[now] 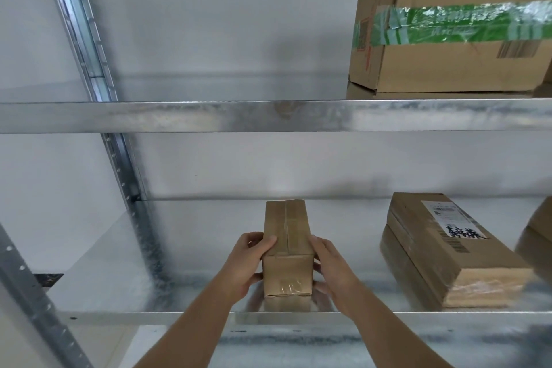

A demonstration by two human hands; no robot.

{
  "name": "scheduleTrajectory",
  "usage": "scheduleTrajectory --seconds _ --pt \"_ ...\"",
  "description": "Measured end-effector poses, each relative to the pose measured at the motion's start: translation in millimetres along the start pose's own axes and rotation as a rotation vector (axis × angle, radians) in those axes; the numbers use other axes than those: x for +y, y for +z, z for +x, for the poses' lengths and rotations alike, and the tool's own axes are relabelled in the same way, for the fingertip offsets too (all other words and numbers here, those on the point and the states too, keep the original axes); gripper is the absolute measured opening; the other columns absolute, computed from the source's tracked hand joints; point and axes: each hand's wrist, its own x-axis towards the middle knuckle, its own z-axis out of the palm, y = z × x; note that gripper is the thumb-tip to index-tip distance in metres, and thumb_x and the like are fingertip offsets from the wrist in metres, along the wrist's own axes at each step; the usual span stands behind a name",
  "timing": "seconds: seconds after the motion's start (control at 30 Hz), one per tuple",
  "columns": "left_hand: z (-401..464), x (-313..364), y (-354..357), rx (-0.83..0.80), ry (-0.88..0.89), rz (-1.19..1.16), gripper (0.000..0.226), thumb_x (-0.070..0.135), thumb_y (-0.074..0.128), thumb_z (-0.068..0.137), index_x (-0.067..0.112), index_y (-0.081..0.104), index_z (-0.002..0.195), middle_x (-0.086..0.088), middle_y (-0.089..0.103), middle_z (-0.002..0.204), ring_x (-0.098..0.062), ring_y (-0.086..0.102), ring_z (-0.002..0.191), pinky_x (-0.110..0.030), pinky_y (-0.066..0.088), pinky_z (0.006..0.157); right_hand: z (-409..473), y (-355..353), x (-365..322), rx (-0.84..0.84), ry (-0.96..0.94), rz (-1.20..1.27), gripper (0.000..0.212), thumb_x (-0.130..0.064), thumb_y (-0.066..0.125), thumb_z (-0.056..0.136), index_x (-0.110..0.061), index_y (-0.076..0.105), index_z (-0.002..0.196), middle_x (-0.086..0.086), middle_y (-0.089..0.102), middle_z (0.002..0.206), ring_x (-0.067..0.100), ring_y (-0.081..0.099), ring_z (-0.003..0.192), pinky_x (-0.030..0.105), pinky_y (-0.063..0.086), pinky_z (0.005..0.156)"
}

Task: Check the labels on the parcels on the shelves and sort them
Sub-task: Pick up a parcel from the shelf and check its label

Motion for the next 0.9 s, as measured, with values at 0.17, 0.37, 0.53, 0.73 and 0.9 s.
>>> scheduleTrajectory --seconds 0.17,0.37,0.53,0.73,0.9 --pt "2.1 -4.5 -7.5 0.002 -0.004 -0.152 0.044 0.017 0.058 0.103 0.036 0.046 0.141 -0.008 0.070 0.120 -0.026 0.069 0.096 -0.045 0.058 0.075 1.2 3.6 6.0 0.027 -0.086 0.019 0.022 -0.035 0.047 0.107 -0.029 0.060 0.124 0.010 0.064 0.120 0.020 0.068 0.099 0.029 0.062 0.075" --pt "7.1 -10.6 -12.7 -0.002 -0.016 -0.072 0.056 -0.005 0.036 0.102 0.031 0.054 0.142 -0.011 0.069 0.121 -0.026 0.064 0.091 -0.037 0.056 0.064 6.0 -8.2 -3.8 0.087 -0.191 -0.146 0.082 -0.034 0.078 0.088 -0.020 0.031 0.154 0.004 0.059 0.136 0.020 0.064 0.110 0.031 0.052 0.089" --pt "10.8 -18.3 -3.0 0.035 -0.070 0.073 0.037 0.011 0.038 0.107 0.021 0.069 0.125 -0.011 0.073 0.117 -0.024 0.065 0.098 -0.037 0.052 0.079 7.4 -13.1 0.3 0.121 -0.244 -0.211 0.082 -0.026 0.080 0.087 -0.013 0.035 0.153 0.002 0.055 0.143 0.015 0.063 0.106 0.021 0.052 0.081" --pt "1.4 -18.3 5.6 0.017 -0.124 -0.002 0.042 0.030 0.037 0.110 0.009 0.072 0.101 -0.001 0.077 0.072 -0.014 0.073 0.065 -0.022 0.053 0.049 13.3 -13.9 11.8 0.082 -0.245 -0.192 0.031 -0.016 0.070 0.095 -0.018 0.065 0.125 -0.007 0.075 0.109 0.011 0.074 0.093 0.019 0.057 0.068" --pt "8.7 -34.1 -4.3 0.049 -0.171 -0.094 0.054 0.052 0.037 0.107 0.013 0.072 0.121 -0.010 0.078 0.108 -0.030 0.072 0.107 -0.049 0.053 0.103 20.7 -14.6 30.6 0.107 -0.072 -0.129 0.042 -0.056 0.043 0.101 -0.035 0.079 0.102 -0.009 0.078 0.102 0.019 0.072 0.104 0.045 0.056 0.098"
